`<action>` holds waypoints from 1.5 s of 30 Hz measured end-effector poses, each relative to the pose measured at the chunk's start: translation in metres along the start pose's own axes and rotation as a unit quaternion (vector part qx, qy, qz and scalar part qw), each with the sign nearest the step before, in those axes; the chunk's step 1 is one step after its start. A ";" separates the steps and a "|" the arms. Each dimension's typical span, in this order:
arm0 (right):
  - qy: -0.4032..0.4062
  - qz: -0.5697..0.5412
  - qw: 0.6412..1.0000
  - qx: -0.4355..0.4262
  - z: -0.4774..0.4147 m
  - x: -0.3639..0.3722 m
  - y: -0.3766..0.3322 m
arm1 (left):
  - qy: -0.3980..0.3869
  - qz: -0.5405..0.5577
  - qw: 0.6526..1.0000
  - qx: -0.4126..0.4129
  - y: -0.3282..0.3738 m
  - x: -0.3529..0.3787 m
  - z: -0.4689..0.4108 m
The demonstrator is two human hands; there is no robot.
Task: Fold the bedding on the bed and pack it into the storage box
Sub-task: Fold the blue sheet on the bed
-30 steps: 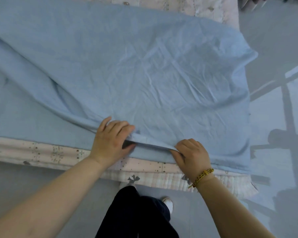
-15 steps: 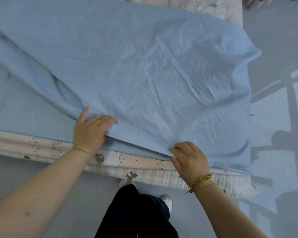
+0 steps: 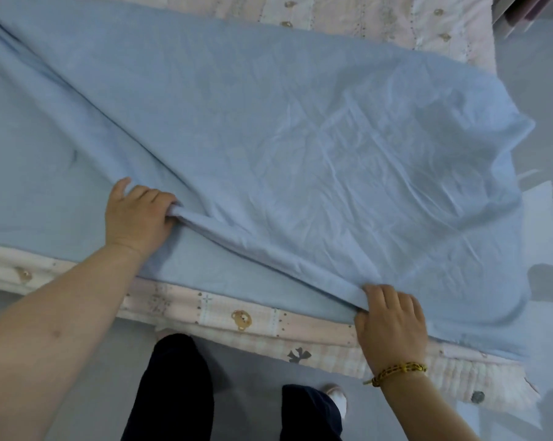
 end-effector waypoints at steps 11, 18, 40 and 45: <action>0.034 -0.018 0.997 -0.060 -0.151 -0.021 -0.253 | 0.034 0.054 0.990 0.122 -0.122 -0.006 -0.083; 0.044 -0.065 0.995 -0.057 -0.199 -0.021 -0.301 | 0.042 0.055 0.995 0.078 -0.198 -0.015 -0.128; -0.046 -0.021 0.978 -0.201 -0.099 -0.011 -0.359 | -0.191 0.087 0.974 0.091 -0.293 -0.027 0.000; 0.010 -0.055 0.978 -0.202 -0.103 -0.022 -0.365 | -0.113 0.160 0.967 0.165 -0.211 -0.034 0.015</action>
Point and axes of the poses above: each hand's wrist, its own z-axis away from the middle knuckle, its own x-axis out of the palm, y = z × x, the point moved 6 cm from there along -z, towards the middle knuckle, and after that the axes turned 15 degrees about z, right-handed, at the moved point
